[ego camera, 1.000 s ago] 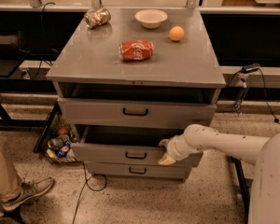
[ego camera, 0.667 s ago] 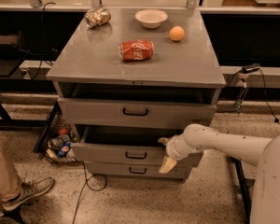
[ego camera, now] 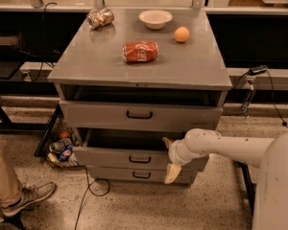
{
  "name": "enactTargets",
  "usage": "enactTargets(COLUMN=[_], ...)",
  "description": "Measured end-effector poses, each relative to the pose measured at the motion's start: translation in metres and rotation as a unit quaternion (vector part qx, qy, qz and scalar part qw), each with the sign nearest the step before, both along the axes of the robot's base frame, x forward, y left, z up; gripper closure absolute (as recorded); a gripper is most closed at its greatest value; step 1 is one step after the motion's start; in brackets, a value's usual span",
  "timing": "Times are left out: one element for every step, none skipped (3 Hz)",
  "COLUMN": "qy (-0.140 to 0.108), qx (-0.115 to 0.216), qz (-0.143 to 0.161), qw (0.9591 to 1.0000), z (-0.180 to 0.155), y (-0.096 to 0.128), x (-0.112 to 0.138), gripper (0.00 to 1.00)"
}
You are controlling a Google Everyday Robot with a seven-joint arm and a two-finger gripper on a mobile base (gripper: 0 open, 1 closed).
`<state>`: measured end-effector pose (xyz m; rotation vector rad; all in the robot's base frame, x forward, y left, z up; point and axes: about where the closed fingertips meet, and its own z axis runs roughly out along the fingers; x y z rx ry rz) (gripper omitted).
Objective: Open middle drawer
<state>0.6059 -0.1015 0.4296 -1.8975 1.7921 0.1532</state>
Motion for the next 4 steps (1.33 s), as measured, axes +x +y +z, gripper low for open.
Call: enactTargets(qy=[0.018, 0.040, 0.045, 0.045], qx=[-0.012, -0.007, -0.001, -0.001], qz=[-0.031, -0.053, -0.060, -0.060], qw=[0.9993, 0.9978, 0.9972, 0.9972], z=[-0.015, -0.033, -0.034, -0.031], y=[-0.010, -0.020, -0.024, -0.024], x=[-0.003, -0.003, -0.005, -0.005], gripper=[0.00, 0.19, 0.42, 0.65])
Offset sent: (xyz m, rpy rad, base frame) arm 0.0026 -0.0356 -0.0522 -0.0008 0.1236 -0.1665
